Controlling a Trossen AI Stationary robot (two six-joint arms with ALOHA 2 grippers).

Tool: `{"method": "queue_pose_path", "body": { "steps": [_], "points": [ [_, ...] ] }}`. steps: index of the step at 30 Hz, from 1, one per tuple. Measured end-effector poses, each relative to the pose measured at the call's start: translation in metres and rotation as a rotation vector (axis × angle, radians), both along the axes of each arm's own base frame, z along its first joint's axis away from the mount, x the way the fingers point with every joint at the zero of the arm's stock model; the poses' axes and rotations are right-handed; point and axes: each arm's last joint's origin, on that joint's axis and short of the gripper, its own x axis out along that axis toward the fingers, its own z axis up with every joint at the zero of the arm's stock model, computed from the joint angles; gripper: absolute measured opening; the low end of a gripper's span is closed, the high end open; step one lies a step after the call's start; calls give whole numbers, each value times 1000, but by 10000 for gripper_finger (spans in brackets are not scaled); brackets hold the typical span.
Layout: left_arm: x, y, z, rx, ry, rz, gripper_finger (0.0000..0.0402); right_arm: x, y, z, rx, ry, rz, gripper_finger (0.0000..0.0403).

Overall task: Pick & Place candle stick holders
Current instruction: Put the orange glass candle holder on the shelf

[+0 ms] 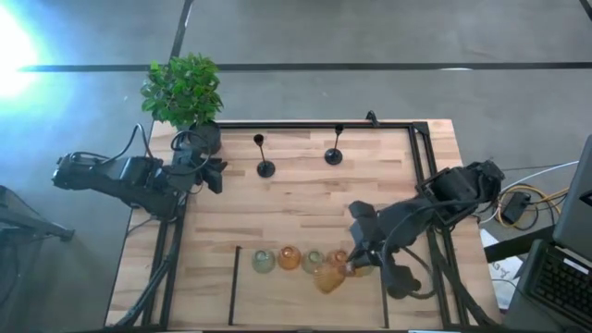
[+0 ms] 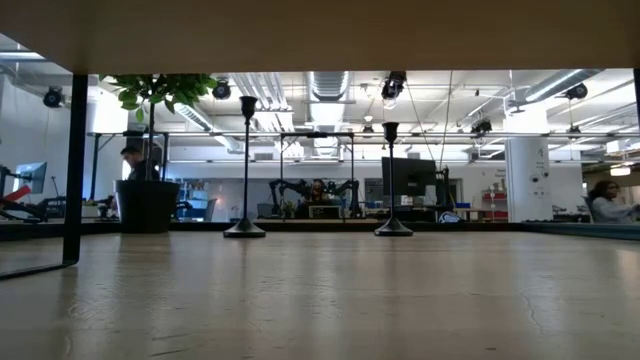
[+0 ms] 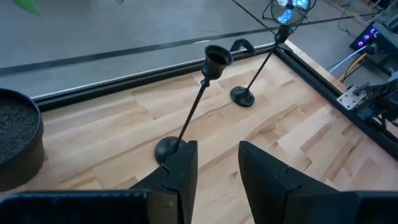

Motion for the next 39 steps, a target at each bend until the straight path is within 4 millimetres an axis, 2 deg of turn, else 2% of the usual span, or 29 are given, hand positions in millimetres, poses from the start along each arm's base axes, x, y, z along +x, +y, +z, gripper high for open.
{"method": "queue_pose_path", "body": {
  "steps": [5,8,17,20,25,32,39],
  "points": [
    [0,0,0,10,6,-7,120,0,17,-8,-2,42,26,23],
    [0,0,0,6,8,-12,120,-9,30,-12,-3,90,17,23],
    [0,0,0,6,8,-14,120,-48,65,-19,29,223,-207,23],
    [0,0,0,7,9,-14,120,-55,72,-25,47,288,-302,23],
    [0,0,0,7,9,-14,120,-48,83,-37,66,354,-375,23],
    [0,0,0,10,12,-17,120,-26,89,-60,99,509,-479,23],
    [-1,0,1,30,22,-30,120,-11,89,-74,145,604,-632,23]
  ]
}}
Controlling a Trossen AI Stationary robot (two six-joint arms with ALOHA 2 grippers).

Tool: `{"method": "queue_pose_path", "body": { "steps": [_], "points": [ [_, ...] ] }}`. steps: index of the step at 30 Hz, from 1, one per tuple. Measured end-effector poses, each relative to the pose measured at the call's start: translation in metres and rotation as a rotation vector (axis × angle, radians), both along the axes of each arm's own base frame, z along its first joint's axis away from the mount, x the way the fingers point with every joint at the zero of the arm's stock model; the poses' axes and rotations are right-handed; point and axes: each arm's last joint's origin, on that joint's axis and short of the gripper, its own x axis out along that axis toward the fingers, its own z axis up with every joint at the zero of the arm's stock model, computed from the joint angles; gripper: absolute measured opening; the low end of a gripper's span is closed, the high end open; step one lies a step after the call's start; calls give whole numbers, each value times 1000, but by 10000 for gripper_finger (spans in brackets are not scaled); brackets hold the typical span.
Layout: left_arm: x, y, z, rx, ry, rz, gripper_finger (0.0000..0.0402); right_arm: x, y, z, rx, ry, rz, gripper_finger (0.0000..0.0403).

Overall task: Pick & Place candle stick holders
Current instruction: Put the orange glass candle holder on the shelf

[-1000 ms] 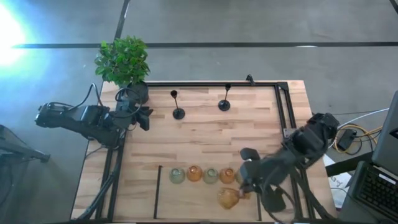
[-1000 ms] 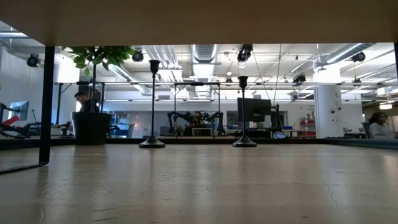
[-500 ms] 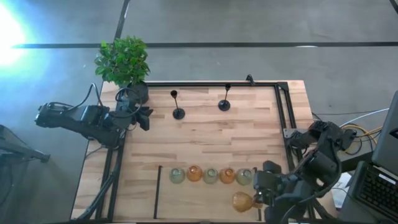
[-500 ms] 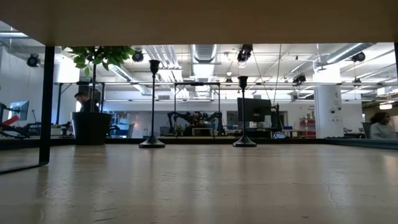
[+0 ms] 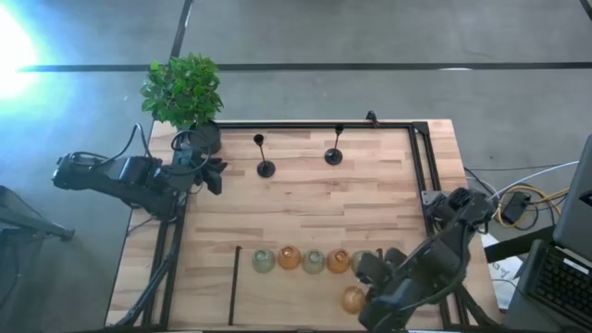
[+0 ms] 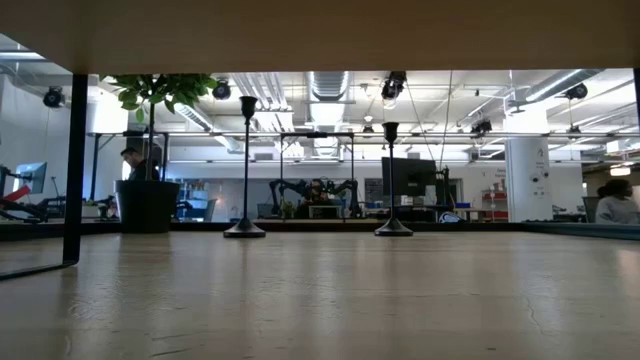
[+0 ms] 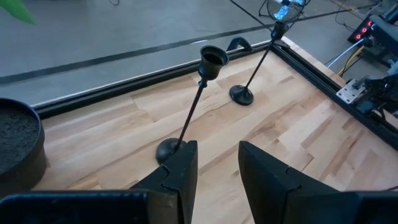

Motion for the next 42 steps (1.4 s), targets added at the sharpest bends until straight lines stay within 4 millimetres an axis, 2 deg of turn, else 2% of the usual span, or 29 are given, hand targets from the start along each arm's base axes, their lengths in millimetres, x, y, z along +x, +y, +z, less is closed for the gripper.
{"method": "queue_pose_path", "body": {
  "steps": [9,16,20,42],
  "points": [
    [-1,0,0,34,27,-25,120,4,4,-9,41,72,-167,23],
    [-1,0,0,38,31,-31,120,6,7,-28,40,183,-245,23],
    [0,-1,0,37,44,-59,120,7,6,-38,35,239,-261,23],
    [0,-1,0,34,51,-80,120,15,-2,-53,9,298,-265,22]
  ]
}}
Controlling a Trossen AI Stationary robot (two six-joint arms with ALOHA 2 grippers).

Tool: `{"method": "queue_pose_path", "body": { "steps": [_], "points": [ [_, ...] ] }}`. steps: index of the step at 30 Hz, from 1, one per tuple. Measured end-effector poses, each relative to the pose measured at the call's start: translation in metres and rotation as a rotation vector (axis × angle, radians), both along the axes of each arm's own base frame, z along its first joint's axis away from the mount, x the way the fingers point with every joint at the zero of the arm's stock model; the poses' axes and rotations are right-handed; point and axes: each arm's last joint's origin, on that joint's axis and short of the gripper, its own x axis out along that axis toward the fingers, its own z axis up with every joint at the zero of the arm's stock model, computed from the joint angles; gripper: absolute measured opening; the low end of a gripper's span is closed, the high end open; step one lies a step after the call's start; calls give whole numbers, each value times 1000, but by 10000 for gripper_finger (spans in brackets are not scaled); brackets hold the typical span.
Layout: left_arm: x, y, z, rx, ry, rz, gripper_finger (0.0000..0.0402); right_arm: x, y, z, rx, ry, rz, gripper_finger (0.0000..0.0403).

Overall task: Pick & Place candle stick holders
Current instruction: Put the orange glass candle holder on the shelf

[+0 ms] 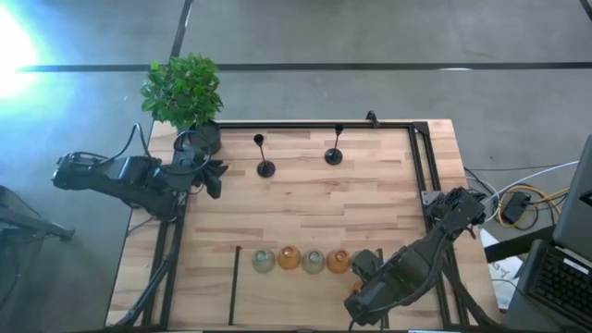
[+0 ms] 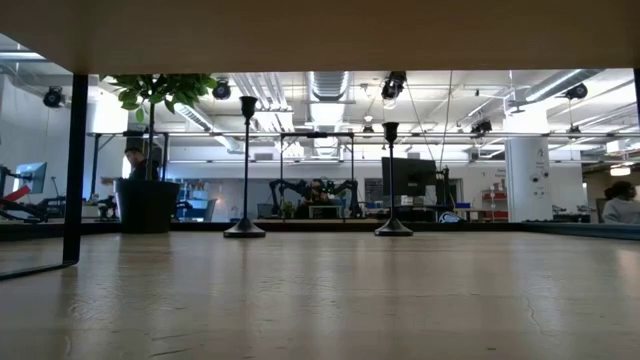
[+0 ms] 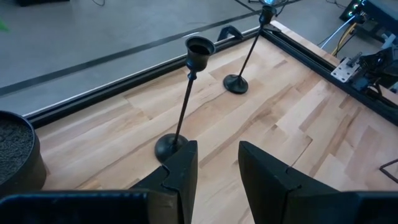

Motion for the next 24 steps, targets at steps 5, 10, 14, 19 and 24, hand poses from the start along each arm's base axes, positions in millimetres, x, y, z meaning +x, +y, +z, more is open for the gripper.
{"method": "queue_pose_path", "body": {
  "steps": [5,10,14,19,24],
  "points": [
    [0,0,0,3,4,-6,120,0,0,0,-6,0,2,59],
    [0,0,0,6,7,-9,120,0,0,-1,-23,-11,2,94],
    [0,0,0,19,18,-19,120,0,-1,0,-44,-34,4,112],
    [0,0,0,22,20,-21,120,-5,-7,11,-39,-72,-7,128],
    [0,0,0,22,20,-19,120,-16,-17,30,-41,-149,-58,129]
  ]
}}
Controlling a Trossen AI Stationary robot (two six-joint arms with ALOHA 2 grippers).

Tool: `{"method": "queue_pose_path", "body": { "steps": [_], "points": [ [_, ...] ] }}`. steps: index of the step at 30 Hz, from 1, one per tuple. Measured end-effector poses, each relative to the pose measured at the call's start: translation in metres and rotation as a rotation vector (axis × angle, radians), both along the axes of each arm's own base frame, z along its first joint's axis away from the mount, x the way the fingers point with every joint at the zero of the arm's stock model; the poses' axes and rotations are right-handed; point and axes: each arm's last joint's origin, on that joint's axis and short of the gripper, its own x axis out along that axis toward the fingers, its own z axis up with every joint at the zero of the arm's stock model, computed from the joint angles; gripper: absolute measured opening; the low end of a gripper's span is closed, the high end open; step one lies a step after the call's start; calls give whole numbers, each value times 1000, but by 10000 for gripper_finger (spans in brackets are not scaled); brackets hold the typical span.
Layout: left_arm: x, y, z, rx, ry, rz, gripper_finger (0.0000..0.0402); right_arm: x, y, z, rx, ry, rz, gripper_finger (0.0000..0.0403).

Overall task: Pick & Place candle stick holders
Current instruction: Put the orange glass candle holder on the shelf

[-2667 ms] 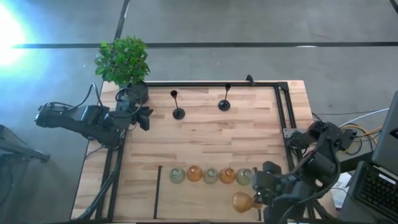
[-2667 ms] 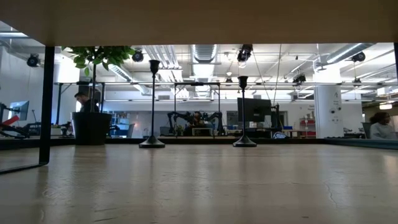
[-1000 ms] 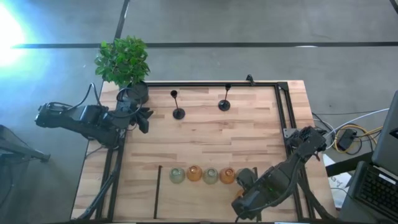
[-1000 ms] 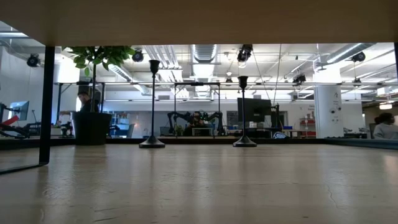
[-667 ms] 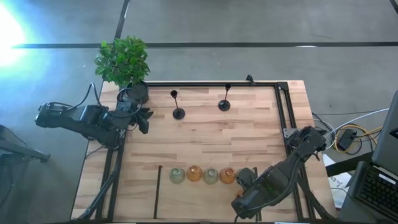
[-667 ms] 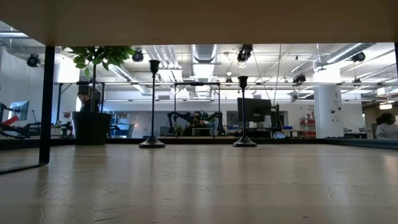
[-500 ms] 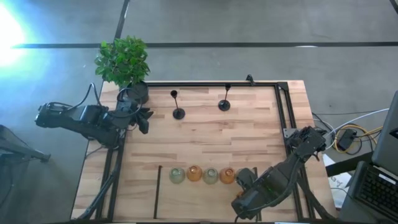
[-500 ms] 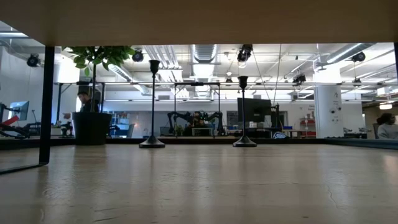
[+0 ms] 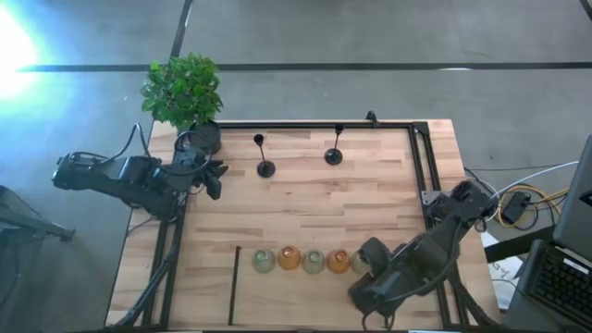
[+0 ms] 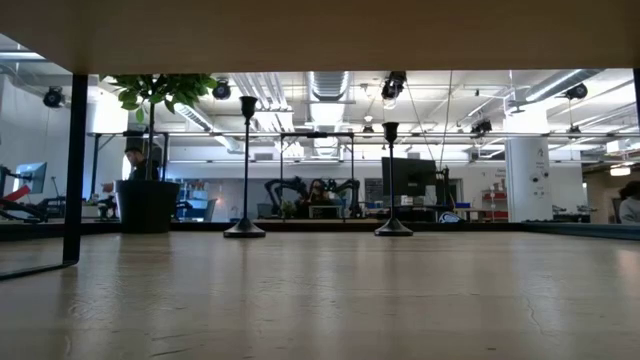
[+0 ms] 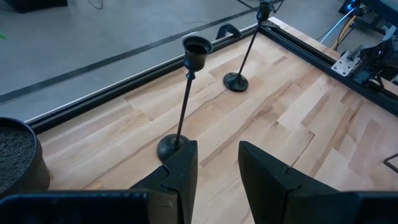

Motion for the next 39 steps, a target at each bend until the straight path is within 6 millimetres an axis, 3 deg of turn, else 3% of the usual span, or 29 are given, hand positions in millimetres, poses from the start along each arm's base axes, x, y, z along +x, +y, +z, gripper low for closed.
{"method": "queue_pose_path", "body": {
  "steps": [7,13,19,26,32,39],
  "points": [
    [0,0,0,1,0,3,120,-23,3,23,-72,-182,5,109],
    [0,1,1,31,-4,40,120,-62,36,31,-236,-462,-23,88],
    [-1,2,1,52,-8,67,120,-88,82,1,-323,-540,8,65],
    [-1,2,1,64,1,58,120,-92,120,-43,-443,-507,119,49],
    [-1,2,1,60,-3,61,120,-82,139,-79,-606,-505,228,52],
    [0,2,1,39,-23,70,120,-79,143,-91,-667,-576,184,80]
  ]
}}
